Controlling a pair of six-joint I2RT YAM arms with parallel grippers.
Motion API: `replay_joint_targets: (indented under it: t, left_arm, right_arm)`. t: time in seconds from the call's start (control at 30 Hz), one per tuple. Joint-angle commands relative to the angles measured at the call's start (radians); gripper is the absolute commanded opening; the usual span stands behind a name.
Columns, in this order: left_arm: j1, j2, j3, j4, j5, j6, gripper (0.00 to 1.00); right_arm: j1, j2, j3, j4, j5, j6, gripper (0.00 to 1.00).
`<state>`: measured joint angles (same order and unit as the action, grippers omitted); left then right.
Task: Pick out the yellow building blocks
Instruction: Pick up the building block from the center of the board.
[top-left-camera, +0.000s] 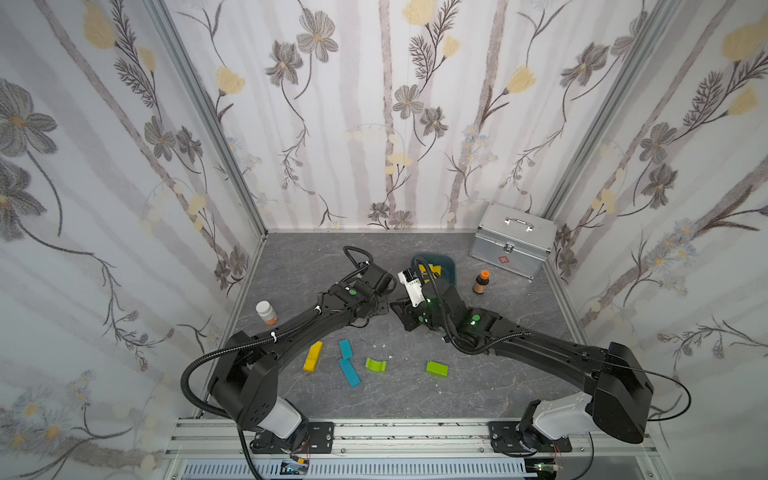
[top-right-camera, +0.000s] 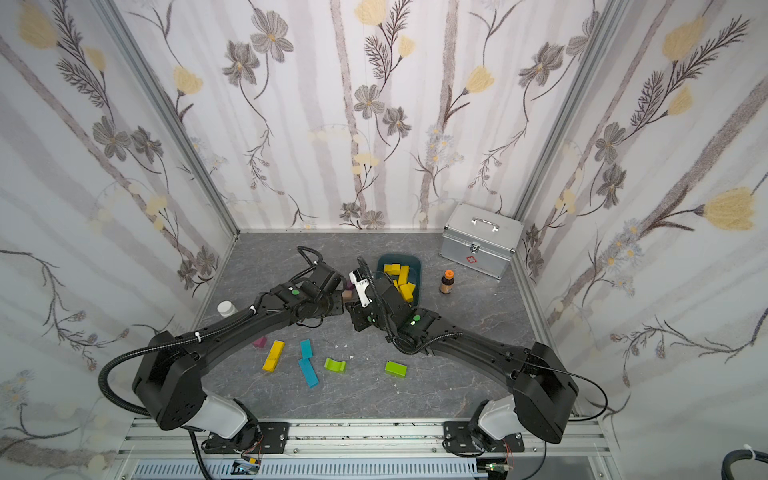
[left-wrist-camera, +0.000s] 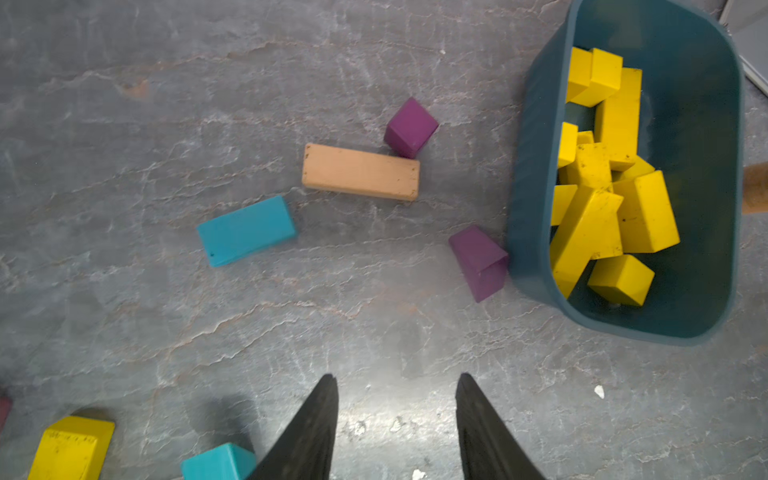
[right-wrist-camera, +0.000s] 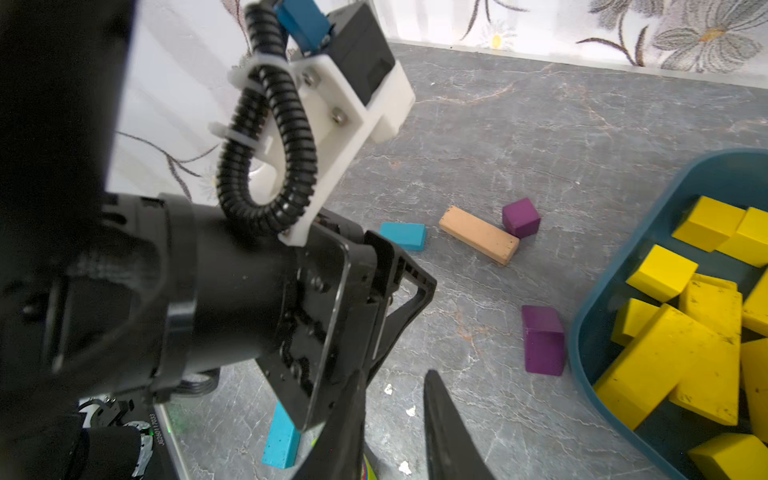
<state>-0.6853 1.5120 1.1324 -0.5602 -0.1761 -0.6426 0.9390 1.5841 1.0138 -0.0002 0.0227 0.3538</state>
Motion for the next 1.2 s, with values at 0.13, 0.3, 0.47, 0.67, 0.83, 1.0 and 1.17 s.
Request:
replay_joint_targets:
  t: [0.13,0.3,0.47,0.67,0.83,1.0,1.17]
  left_arm:
    - [0.002,-0.152,-0.159,-0.079,-0.059,-0.056,0.49]
    - [0.026,-0.292,-0.253,-0.155,-0.085,-0.073,0.51]
    - [0.07,-0.422,-0.359,-0.18,-0.085,-0.102,0.55]
    - [0.134,-0.485,-0.448,-0.177,-0.043,-0.104,0.55]
    - [0.168,-0.502,-0.478,-0.176,-0.033,-0.077,0.55]
    - [0.198,-0.532,-0.501,-0.189,-0.02,-0.065,0.55]
    - [0.22,-0.561,-0.532,-0.19,0.011,-0.074,0.55]
  right_arm:
    - [0.053,0.074,0.0,0.087,-0.039,-0.013,0.27]
    - [0.089,0.123,0.003,0.123,-0.061,-0.014,0.26]
    - [0.111,0.176,0.029,0.14,-0.106,-0.021,0.27]
    - [0.123,0.218,0.049,0.14,-0.114,-0.01,0.26]
    - [0.129,0.246,0.08,0.12,-0.119,-0.018,0.26]
    - [0.136,0.277,0.114,0.102,-0.136,-0.024,0.26]
    - [0.151,0.296,0.146,0.081,-0.139,-0.044,0.26]
